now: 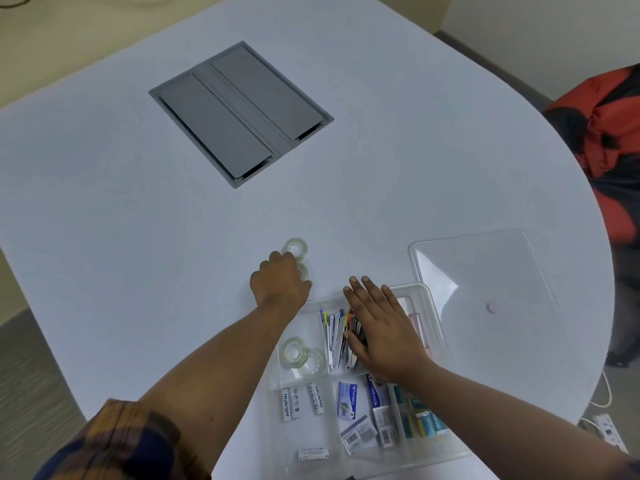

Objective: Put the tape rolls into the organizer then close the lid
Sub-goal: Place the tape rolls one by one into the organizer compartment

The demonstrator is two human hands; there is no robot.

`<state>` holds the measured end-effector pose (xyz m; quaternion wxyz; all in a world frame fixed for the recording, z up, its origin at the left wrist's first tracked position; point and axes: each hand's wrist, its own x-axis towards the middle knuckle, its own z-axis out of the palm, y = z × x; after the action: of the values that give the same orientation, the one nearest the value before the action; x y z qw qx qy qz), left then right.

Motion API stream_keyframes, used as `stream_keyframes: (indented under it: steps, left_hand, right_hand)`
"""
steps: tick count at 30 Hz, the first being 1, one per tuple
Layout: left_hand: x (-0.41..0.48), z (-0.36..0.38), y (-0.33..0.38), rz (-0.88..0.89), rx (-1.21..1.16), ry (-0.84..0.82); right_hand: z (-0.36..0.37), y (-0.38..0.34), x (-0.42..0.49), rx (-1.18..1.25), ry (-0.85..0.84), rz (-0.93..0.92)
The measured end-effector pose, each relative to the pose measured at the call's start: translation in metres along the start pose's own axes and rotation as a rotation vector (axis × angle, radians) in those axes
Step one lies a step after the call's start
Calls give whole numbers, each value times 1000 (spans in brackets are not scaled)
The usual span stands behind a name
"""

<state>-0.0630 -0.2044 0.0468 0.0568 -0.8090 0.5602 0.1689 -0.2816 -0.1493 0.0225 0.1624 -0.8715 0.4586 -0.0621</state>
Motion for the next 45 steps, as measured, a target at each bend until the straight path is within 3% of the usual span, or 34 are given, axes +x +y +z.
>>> stream_keyframes:
  steps: [11, 17, 23, 36, 42, 45]
  left_hand:
    - [2, -3, -14, 56, -146, 73]
    - [-32, -21, -28, 166, -560, 116]
    - [-90, -15, -58, 257, -507, 15]
    - [-122, 16, -56, 278, -72, -194]
    - [-115, 20, -50, 329, -128, -160]
    - [-112, 12, -51, 349, -233, -32]
  right_hand:
    - [0, -1, 0, 11, 13, 3]
    - [0, -1, -1, 15, 25, 4]
    - [-1, -2, 0, 28, 33, 8]
    - [-4, -3, -1, 34, 24, 5]
    - [-4, -3, 0, 28, 21, 6]
    - [-4, -3, 0, 37, 27, 8]
